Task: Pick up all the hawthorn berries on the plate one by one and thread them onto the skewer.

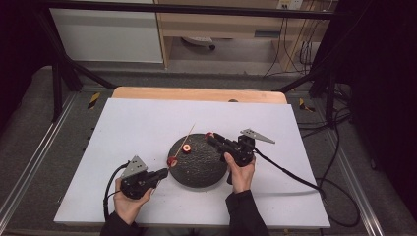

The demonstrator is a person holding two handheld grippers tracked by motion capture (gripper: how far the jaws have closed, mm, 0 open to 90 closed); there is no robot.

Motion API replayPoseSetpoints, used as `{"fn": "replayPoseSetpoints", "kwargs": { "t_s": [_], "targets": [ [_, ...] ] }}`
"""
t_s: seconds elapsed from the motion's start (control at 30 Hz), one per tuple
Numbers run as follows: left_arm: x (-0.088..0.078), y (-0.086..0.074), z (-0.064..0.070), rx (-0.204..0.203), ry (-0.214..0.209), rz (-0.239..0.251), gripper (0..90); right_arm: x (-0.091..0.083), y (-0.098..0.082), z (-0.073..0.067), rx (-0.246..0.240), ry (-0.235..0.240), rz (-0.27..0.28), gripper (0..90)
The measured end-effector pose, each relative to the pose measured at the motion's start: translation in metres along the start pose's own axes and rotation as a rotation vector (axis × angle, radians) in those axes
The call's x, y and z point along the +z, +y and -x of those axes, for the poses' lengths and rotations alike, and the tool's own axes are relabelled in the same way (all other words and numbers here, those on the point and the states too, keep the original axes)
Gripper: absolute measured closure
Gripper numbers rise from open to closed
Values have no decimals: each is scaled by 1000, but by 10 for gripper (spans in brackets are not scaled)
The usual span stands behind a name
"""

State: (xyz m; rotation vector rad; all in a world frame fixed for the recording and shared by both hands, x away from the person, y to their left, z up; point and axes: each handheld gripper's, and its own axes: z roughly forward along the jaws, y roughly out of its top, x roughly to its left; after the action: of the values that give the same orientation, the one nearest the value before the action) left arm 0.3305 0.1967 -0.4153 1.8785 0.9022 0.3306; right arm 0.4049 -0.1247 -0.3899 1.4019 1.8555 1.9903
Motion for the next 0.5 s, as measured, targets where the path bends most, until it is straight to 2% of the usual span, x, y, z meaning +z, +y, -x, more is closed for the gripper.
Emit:
{"fn": "replayPoseSetpoints", "kwargs": {
  "t_s": [0.2, 0.5],
  "targets": [
    [4, 2, 4, -4, -4, 8, 884, -1, 6, -1, 42, 16, 54, 613],
    [13, 2, 12, 2, -12, 6, 884, -2, 15, 0, 77, 20, 131, 613]
  ]
}}
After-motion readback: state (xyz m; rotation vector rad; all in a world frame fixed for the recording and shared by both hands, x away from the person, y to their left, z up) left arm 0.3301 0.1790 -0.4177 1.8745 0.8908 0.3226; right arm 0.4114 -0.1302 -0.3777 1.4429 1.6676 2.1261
